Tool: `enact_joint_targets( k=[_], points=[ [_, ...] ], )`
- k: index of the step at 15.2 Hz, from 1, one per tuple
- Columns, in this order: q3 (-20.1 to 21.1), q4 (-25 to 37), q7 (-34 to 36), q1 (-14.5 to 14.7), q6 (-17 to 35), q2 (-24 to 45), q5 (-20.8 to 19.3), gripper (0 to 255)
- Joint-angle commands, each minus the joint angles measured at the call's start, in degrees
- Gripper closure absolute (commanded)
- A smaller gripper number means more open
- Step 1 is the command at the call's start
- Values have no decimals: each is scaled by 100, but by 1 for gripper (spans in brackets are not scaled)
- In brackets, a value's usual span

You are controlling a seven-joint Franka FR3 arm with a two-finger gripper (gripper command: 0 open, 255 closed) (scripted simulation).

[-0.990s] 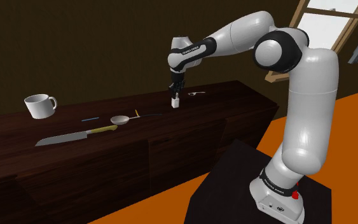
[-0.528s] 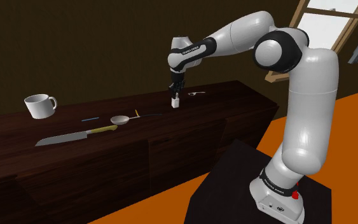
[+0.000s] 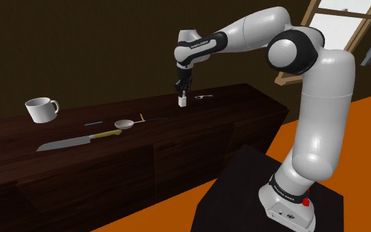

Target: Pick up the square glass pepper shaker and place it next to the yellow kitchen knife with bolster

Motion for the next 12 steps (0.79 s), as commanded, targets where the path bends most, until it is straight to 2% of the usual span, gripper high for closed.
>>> enact_joint_targets(
  k=[1, 12],
  points=[
    [-2, 84, 8, 5, -150, -64, -9, 255],
    [-12, 687, 11, 5, -928, -240, -29, 255]
  ],
)
